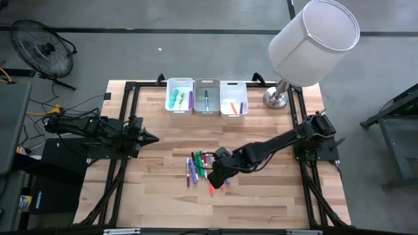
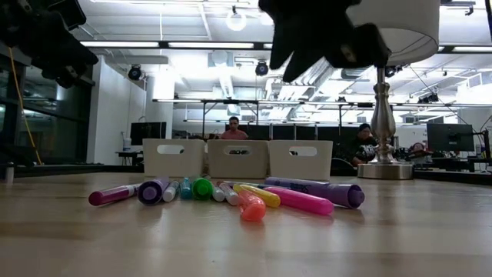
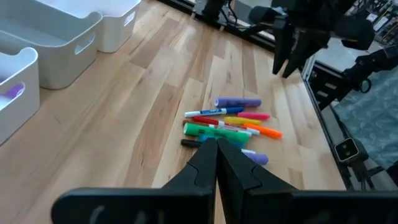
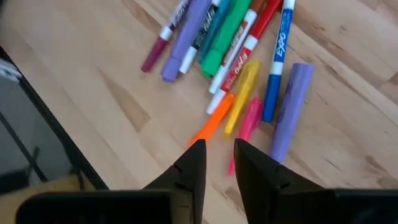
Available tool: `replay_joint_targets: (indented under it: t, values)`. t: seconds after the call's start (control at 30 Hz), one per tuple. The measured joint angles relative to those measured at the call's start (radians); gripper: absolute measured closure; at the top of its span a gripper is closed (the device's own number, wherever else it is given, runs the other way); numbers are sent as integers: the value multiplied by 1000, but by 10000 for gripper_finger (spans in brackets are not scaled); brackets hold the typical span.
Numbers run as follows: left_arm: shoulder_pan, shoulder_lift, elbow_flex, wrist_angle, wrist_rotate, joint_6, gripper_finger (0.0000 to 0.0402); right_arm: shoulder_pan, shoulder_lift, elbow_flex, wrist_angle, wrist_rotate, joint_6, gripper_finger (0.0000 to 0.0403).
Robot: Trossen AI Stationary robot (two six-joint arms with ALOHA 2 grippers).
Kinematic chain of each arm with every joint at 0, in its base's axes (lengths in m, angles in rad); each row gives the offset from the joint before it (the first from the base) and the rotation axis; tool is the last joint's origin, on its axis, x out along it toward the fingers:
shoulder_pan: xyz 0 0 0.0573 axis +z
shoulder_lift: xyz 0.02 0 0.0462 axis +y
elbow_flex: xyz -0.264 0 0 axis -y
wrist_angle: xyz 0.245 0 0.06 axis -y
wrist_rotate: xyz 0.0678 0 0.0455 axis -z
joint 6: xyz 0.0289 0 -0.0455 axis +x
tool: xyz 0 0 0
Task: Pick & Place Markers
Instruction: Put the right purple highlighter pen into the left white bin
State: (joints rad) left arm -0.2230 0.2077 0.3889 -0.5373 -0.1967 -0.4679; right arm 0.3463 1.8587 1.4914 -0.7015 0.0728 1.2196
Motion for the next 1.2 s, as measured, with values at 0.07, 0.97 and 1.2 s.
replay_joint_targets:
  t: [0.07,0.97,1.2]
  values:
    - [0,0,0,2,0,0,399,-18,12,0,-9,-42,-26,332]
    - [0,0,0,-34,-7,-14,399,-58,145,0,-107,-53,-199,197]
    - [0,0,0,-49,-22,-38,399,-48,200,-1,-100,-69,-185,197]
